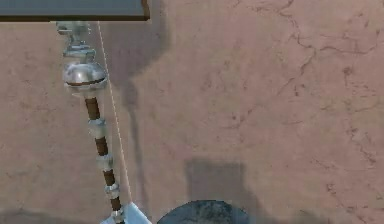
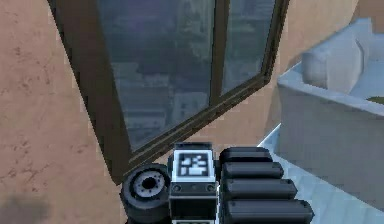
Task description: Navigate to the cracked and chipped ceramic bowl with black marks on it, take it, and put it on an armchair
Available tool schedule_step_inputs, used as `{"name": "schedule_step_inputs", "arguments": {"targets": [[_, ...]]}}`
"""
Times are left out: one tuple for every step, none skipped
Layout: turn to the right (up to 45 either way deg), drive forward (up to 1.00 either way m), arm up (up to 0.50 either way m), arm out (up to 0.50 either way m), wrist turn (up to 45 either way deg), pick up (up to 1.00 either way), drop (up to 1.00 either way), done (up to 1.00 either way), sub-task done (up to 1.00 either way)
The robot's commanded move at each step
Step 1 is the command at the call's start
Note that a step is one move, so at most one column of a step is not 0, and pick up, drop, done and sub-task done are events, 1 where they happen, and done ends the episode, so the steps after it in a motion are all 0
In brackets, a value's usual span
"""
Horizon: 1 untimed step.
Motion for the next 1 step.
{"name": "schedule_step_inputs", "arguments": {"targets": [[45.0,0.0,0.0,0.0,0.0,0.0,0.0,0.0,0.0]]}}
